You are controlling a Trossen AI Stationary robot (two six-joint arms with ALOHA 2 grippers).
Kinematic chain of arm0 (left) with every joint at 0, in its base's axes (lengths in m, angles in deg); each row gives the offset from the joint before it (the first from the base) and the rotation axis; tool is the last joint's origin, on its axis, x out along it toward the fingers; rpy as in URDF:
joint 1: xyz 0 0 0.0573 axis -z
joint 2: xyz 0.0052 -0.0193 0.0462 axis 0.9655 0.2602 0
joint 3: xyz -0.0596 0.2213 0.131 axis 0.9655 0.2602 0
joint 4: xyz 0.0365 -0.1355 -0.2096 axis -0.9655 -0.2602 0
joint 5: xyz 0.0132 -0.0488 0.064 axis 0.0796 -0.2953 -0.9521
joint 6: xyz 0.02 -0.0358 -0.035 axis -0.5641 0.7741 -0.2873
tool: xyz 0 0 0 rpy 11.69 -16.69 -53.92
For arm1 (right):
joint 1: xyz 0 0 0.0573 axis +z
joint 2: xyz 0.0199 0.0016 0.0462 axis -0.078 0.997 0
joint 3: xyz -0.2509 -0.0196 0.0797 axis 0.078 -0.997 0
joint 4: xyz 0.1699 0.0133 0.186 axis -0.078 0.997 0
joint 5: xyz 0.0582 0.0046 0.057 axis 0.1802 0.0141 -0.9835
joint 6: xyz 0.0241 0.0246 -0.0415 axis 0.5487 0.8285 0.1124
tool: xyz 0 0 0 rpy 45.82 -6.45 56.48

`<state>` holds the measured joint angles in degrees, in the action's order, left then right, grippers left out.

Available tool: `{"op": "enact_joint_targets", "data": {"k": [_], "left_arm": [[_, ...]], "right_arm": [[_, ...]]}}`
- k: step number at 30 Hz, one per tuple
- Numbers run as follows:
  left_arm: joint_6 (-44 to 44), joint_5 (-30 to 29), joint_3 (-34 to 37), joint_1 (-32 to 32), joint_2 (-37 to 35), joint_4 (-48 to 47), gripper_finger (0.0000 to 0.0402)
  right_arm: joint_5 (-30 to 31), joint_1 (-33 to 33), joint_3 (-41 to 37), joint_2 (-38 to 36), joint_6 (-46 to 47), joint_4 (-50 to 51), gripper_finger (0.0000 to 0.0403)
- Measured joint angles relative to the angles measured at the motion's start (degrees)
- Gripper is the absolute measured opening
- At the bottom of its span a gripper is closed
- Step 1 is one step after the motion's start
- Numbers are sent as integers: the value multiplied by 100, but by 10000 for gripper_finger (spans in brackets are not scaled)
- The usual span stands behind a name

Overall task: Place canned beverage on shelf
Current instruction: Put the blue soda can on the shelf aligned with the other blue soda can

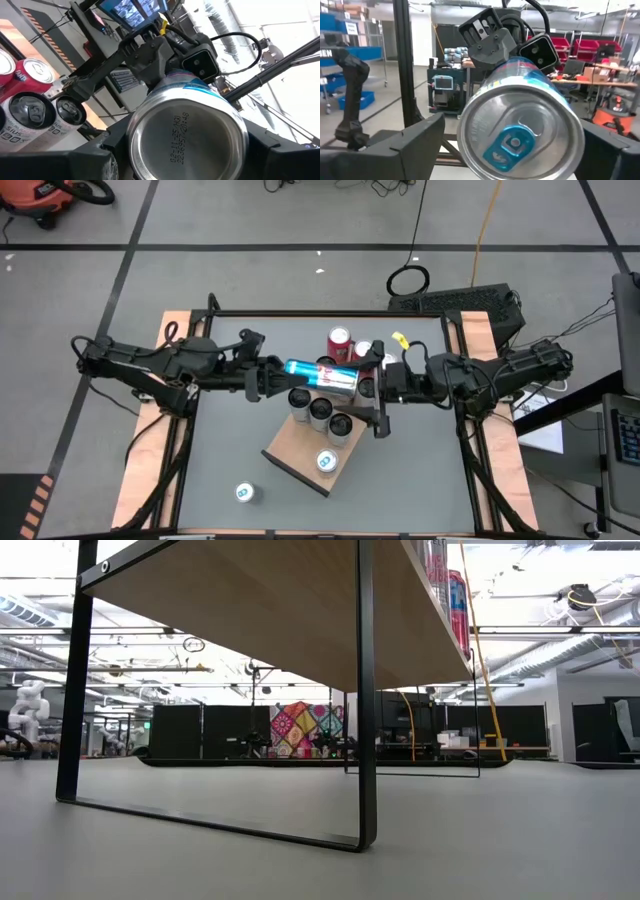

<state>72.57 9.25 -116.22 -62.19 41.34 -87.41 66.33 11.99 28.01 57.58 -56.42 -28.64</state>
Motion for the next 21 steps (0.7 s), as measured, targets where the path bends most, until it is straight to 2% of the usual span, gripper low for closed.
{"op": "enact_joint_targets", "data": {"k": [6, 13, 16, 21], "left_arm": [[-571, -183, 0, -1, 0, 425, 238], [-2581, -762, 0, 16, -2, 1505, 238], [-3503, -846, 0, 16, -2, 1893, 238], [-4705, -1070, 0, 16, 3, 2238, 238]], "right_arm": [[181, -35, 0, 0, 896, -24, 352], [505, -155, 0, 0, 2478, -675, 352], [782, -231, 0, 0, 2639, -1120, 352], [779, -466, 0, -5, 2592, -2025, 352]]}}
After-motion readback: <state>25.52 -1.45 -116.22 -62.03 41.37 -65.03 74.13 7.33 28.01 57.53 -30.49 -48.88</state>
